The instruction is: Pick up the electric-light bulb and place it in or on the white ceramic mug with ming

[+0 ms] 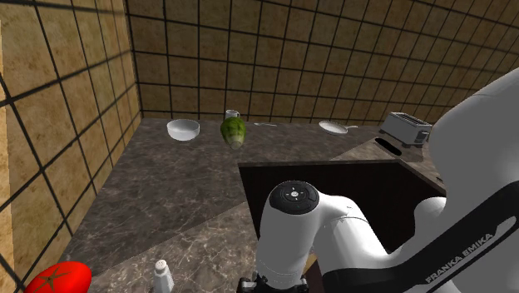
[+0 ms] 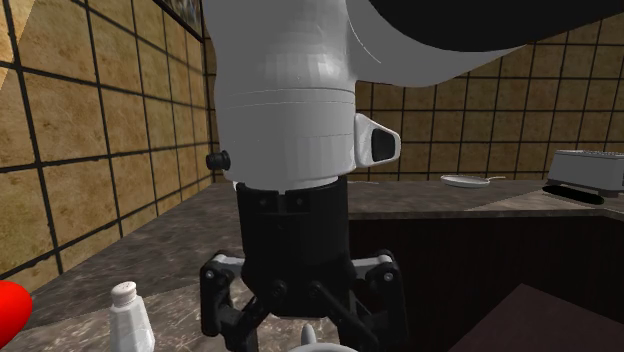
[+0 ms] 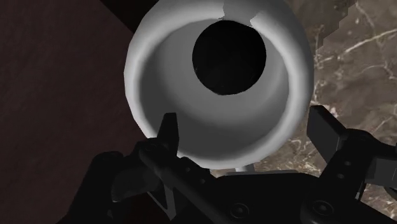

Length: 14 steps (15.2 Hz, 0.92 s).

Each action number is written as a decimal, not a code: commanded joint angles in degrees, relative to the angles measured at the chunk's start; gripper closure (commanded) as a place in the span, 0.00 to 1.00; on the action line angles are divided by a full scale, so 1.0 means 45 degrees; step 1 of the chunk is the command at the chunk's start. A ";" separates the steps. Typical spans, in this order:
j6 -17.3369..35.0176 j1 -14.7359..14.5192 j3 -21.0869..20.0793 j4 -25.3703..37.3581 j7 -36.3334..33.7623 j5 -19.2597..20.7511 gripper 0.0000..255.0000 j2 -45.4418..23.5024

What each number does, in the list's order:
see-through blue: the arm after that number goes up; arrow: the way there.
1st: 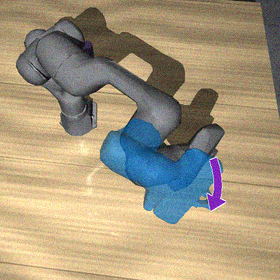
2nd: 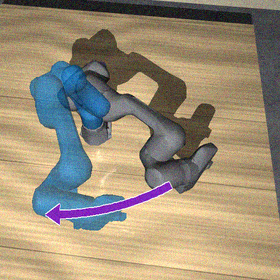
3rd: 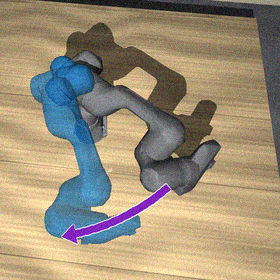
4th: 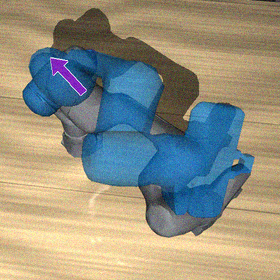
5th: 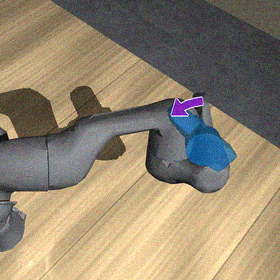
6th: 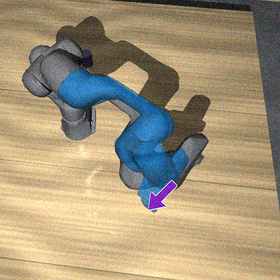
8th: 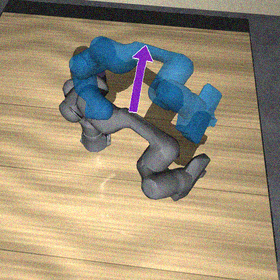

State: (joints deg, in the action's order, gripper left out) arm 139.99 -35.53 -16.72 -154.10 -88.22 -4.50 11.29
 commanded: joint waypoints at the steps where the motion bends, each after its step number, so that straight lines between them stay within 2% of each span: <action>1: 0.0000 0.0000 0.0000 0.0000 0.0000 0.0000 0.00 0.0000; 2: 0.0000 0.0000 0.0000 0.0000 0.0000 0.0000 0.00 0.0000; 6: -0.2022 -0.0113 0.0181 0.0678 0.0243 -0.0275 0.00 0.1368; 14: -0.2022 -0.0117 0.0184 0.0678 0.0241 -0.0274 0.00 0.1368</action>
